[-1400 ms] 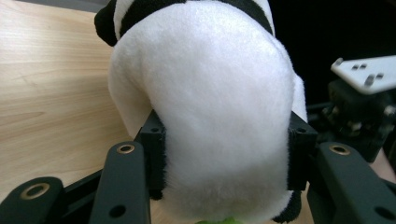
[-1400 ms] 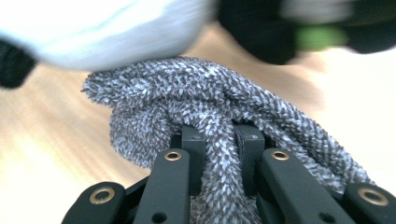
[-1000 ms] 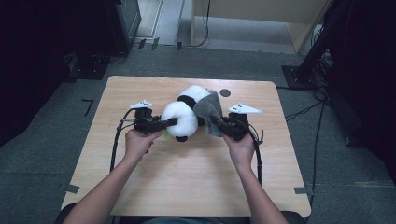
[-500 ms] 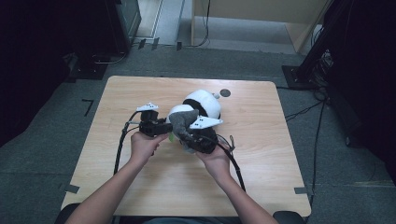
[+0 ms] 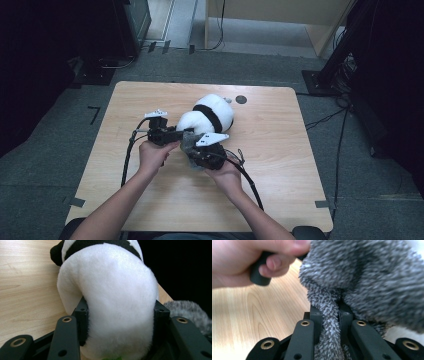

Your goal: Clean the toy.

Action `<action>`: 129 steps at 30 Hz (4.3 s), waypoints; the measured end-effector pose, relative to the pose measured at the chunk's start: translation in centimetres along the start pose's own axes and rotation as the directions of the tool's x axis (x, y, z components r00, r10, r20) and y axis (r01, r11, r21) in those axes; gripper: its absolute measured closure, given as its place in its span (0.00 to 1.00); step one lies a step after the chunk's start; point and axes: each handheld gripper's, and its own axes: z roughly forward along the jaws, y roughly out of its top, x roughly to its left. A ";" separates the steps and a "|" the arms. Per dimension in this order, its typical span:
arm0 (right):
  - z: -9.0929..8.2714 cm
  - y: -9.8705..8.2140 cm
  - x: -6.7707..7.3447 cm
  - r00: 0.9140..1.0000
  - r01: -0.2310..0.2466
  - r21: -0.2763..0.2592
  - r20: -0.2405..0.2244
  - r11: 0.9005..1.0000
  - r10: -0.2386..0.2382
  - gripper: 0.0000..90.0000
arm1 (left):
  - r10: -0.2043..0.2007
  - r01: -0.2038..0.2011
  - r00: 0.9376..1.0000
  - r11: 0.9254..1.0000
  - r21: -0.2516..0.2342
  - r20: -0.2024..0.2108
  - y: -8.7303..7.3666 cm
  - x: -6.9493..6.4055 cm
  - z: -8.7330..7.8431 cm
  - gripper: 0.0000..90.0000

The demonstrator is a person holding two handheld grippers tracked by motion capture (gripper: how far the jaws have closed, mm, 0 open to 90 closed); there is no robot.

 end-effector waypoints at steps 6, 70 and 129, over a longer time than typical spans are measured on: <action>0.8 -0.6 -0.1 1.000 0.003 0.036 0.003 0.999 -0.003 0.89 | -0.017 0.017 1.000 1.000 -0.016 0.006 0.1 -0.1 0.0 0.54; -8.2 -3.6 -13.4 0.884 -0.372 -0.064 0.282 0.926 0.374 0.88 | 0.010 -0.006 0.999 0.997 -0.078 0.046 1.2 2.4 -3.8 0.54; -11.2 -10.3 -20.5 0.790 -0.513 0.001 0.391 0.858 0.472 0.81 | 0.046 -0.072 0.969 0.992 -0.099 -0.244 -0.5 13.4 -7.6 0.31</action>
